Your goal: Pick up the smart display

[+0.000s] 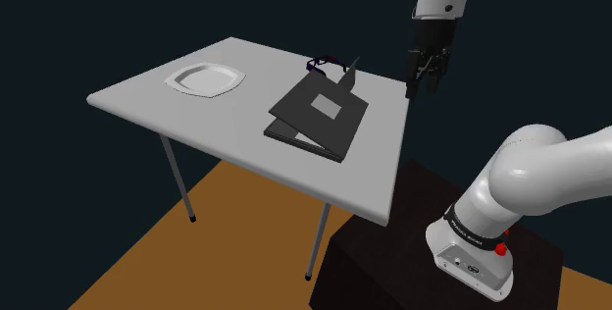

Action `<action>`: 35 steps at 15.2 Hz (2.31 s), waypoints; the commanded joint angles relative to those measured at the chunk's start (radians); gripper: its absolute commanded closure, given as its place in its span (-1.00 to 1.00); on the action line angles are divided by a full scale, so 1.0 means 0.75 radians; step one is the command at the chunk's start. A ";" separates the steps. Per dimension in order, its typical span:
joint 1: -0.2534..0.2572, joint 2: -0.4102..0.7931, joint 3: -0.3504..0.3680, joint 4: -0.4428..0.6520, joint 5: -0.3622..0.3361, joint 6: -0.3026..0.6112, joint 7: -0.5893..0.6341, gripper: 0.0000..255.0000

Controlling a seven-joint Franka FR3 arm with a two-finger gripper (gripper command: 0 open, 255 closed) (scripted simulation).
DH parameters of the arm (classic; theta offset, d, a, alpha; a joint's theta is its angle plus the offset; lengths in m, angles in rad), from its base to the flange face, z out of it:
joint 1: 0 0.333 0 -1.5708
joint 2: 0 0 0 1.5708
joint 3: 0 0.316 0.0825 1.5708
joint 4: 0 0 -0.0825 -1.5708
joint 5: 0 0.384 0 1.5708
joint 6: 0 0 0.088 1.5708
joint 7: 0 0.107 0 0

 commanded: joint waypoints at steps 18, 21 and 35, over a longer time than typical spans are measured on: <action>-0.155 0.732 -0.043 0.370 0.052 0.536 0.340 -1.00; -0.179 0.853 -0.064 0.465 0.061 0.591 0.394 -1.00; -0.307 1.381 -0.184 0.995 0.146 0.721 0.621 -1.00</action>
